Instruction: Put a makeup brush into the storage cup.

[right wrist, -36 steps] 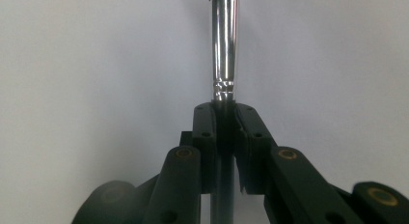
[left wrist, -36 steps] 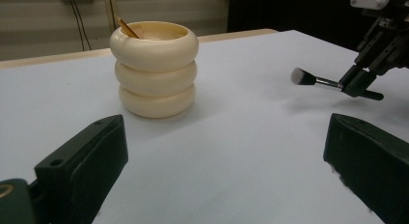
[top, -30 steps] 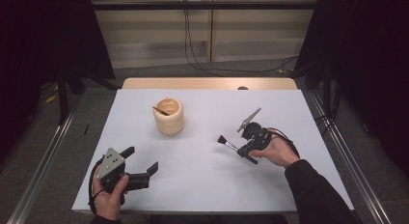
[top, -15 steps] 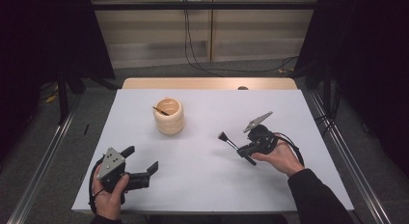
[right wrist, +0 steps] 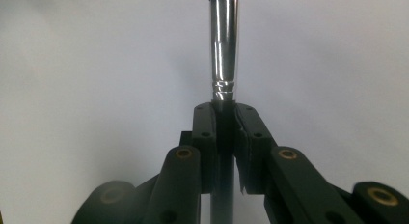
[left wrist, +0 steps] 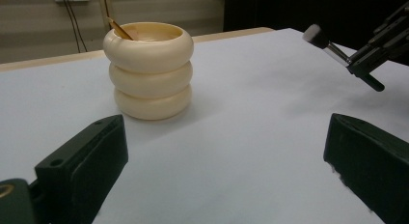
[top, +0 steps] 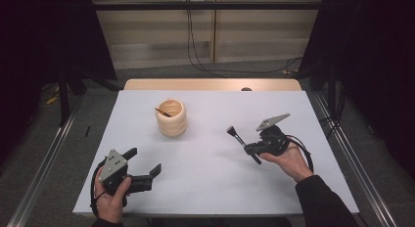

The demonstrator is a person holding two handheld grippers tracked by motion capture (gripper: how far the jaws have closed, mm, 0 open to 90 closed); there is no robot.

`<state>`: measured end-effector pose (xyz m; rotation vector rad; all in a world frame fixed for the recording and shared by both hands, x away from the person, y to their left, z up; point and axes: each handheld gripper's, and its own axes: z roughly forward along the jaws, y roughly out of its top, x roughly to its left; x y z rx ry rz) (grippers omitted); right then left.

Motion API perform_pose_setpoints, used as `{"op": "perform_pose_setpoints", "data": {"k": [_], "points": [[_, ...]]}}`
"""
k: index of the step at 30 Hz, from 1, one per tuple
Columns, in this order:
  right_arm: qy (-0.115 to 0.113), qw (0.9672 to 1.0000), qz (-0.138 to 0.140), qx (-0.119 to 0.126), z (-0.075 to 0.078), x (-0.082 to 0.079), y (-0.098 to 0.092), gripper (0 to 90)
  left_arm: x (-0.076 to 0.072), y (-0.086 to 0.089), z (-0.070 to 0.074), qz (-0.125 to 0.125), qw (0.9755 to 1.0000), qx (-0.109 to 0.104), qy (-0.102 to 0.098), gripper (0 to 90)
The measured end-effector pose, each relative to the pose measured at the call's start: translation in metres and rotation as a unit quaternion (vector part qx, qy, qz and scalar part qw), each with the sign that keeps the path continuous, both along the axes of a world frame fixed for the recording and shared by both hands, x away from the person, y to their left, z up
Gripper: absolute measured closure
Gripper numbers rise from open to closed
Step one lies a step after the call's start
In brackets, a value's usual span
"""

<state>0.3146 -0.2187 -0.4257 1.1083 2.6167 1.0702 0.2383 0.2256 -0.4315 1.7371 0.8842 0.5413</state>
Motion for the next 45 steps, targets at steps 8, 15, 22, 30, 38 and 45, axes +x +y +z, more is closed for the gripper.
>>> {"op": "perform_pose_setpoints", "data": {"k": [8,15,22,30,38,45], "points": [[-0.062,0.9961,0.013,0.062,0.005,-0.007,-0.006,79.7,-0.001,0.000,0.000,0.001,1.0000,-0.006,-0.001,2.0],[-0.090,0.9912,0.004,0.098,0.006,-0.011,-0.013,79.7,-0.001,0.001,0.000,0.000,1.0000,-0.007,-0.001,1.8],[-0.111,0.9846,-0.009,0.134,0.008,-0.014,-0.018,79.7,-0.002,0.001,0.001,0.004,0.9999,-0.016,0.002,1.6],[-0.149,0.9741,-0.018,0.170,0.013,-0.020,-0.020,79.7,-0.003,-0.001,0.001,-0.001,0.9999,-0.014,0.000,1.6],[-0.174,0.9634,-0.038,0.201,0.017,-0.024,-0.028,79.7,-0.005,-0.003,0.002,-0.003,0.9997,-0.024,0.002,1.6],[-0.174,0.9624,-0.034,0.206,0.018,-0.025,-0.026,79.7,-0.006,-0.003,0.003,-0.002,0.9994,-0.035,0.002,1.6]]}}
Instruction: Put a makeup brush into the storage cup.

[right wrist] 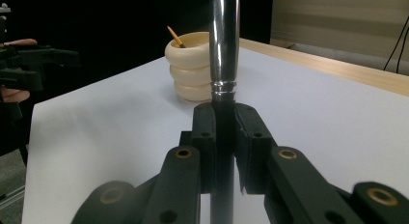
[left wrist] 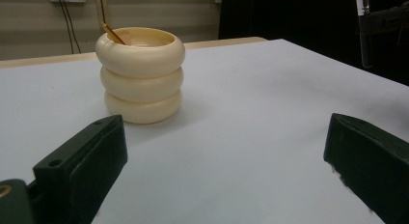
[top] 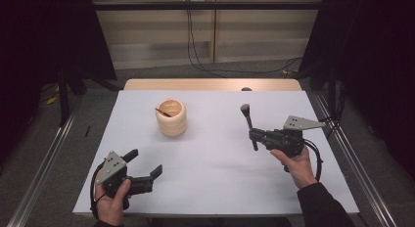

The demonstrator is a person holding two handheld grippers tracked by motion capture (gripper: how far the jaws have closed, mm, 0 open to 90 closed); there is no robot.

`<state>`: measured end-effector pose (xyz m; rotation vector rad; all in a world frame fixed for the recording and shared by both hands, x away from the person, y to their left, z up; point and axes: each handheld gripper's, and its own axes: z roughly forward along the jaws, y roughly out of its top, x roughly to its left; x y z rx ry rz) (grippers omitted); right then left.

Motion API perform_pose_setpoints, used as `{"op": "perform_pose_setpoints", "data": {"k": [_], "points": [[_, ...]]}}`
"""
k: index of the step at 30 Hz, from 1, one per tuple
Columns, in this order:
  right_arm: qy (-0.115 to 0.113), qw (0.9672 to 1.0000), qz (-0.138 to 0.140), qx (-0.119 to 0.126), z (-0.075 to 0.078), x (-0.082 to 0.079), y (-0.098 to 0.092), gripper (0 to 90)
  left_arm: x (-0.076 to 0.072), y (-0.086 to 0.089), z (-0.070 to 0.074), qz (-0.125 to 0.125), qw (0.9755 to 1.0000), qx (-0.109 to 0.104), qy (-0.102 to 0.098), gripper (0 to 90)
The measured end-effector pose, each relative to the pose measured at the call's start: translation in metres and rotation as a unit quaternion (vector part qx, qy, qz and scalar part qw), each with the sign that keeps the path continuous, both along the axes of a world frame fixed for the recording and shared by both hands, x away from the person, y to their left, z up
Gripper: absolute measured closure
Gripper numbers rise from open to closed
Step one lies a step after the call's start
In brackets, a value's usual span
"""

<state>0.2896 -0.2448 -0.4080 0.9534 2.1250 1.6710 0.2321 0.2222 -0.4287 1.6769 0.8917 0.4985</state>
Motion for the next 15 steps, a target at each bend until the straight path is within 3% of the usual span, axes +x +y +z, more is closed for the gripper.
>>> {"op": "perform_pose_setpoints", "data": {"k": [8,11,13,15], "points": [[-0.008,0.9999,0.009,-0.002,0.004,-0.003,0.005,79.7,-0.003,-0.006,0.002,-0.007,0.9998,-0.020,-0.004,1.6],[-0.007,0.9999,0.014,0.002,0.005,-0.003,0.007,79.7,-0.002,-0.009,0.002,-0.010,0.9998,-0.016,-0.004,1.4],[-0.002,0.9999,0.014,0.001,0.004,-0.003,0.008,79.7,0.001,-0.012,-0.001,-0.022,0.9994,-0.025,0.005,1.2],[0.000,0.9998,0.017,0.003,0.004,-0.003,0.010,79.7,0.003,-0.014,-0.002,-0.022,0.9996,-0.018,0.006,1.5]]}}
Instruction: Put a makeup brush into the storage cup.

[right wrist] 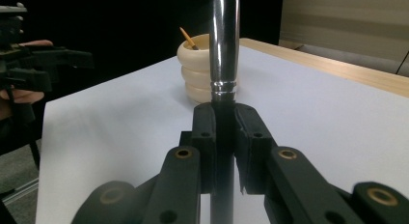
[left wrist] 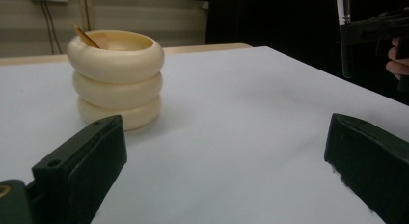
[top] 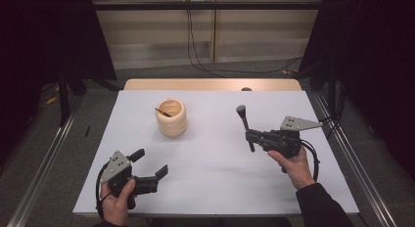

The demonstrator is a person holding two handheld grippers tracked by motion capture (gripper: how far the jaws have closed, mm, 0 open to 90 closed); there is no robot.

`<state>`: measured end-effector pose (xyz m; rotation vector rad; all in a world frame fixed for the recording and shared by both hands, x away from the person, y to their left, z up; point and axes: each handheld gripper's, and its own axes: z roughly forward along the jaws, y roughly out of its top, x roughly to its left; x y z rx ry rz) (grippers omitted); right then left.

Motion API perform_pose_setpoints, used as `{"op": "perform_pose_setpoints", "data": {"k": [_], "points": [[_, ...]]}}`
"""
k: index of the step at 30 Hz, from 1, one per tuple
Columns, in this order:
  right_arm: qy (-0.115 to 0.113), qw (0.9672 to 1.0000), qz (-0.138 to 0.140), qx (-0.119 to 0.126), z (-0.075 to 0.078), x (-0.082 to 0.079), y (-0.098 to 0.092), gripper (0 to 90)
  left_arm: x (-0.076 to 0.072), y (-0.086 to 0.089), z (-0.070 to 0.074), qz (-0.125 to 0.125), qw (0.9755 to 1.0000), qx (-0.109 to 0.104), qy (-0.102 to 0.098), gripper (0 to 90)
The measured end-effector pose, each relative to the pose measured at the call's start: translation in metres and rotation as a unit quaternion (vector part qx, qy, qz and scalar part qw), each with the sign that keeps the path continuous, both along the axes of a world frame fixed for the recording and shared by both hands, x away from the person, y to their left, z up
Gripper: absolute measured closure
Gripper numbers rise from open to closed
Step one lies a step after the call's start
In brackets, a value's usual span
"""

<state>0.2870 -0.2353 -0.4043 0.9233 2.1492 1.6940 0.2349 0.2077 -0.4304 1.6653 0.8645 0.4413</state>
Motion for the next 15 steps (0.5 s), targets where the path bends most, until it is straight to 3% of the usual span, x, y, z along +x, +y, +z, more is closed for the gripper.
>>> {"op": "perform_pose_setpoints", "data": {"k": [10,15], "points": [[-0.004,0.9999,0.013,0.002,0.002,-0.002,0.007,79.7,0.005,-0.015,0.010,-0.012,0.9998,0.007,-0.012,1.3],[0.008,0.9998,0.019,-0.003,-0.001,-0.002,0.013,79.7,0.012,-0.025,0.017,-0.024,0.9994,0.017,-0.017,1.4]]}}
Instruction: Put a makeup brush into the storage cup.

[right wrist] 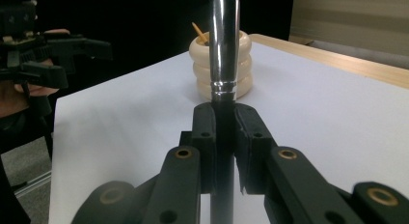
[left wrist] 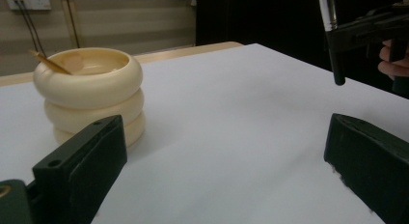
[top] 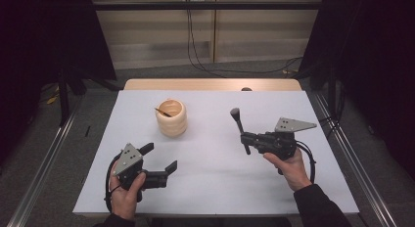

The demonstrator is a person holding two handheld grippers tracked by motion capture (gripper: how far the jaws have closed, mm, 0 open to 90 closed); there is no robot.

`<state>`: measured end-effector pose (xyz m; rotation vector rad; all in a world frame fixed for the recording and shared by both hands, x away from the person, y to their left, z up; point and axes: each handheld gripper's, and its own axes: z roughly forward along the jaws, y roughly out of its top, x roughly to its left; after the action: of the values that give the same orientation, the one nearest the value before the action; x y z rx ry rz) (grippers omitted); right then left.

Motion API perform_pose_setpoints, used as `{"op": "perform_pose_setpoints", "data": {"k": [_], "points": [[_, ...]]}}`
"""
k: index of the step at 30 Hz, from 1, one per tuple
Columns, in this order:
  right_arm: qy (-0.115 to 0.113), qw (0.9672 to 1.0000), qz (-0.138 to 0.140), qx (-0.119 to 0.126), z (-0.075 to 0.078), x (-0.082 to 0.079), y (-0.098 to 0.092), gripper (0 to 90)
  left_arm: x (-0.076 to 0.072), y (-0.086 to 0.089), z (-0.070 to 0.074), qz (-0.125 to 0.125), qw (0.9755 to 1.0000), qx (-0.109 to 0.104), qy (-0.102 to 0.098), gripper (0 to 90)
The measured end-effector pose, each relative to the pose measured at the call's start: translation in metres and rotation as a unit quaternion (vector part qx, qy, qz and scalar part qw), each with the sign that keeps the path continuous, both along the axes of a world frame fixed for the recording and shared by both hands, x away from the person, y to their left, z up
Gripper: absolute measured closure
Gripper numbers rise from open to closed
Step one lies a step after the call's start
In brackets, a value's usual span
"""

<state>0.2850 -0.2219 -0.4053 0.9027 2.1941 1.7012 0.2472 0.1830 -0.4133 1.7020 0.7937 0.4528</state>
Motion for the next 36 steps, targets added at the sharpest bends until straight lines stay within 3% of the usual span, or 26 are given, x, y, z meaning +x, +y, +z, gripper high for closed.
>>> {"op": "perform_pose_setpoints", "data": {"k": [6,11,18,21,26,30,36], "points": [[-0.005,0.9999,0.011,0.003,0.002,-0.002,0.006,79.7,0.006,-0.016,0.005,-0.004,0.9998,-0.009,-0.016,1.3],[-0.008,0.9998,0.018,0.002,0.002,-0.003,0.011,79.7,0.008,-0.030,0.009,-0.023,0.9993,-0.022,-0.019,1.3],[-0.014,0.9995,0.027,0.004,0.004,-0.005,0.017,79.7,0.014,-0.041,0.017,-0.031,0.9989,-0.021,-0.026,1.3],[-0.015,0.9993,0.033,0.002,0.005,-0.007,0.022,79.7,0.014,-0.045,0.022,-0.043,0.9984,-0.009,-0.035,1.1],[-0.017,0.9988,0.046,0.002,0.005,-0.009,0.031,79.7,0.016,-0.056,0.024,-0.061,0.9975,-0.009,-0.036,1.3],[-0.014,0.9984,0.055,-0.003,0.002,-0.009,0.036,79.7,0.016,-0.064,0.026,-0.056,0.9977,-0.001,-0.038,2.5],[-0.010,0.9982,0.058,-0.001,0.001,-0.009,0.039,79.7,0.020,-0.071,0.030,-0.067,0.9970,-0.009,-0.038,2.7]]}}
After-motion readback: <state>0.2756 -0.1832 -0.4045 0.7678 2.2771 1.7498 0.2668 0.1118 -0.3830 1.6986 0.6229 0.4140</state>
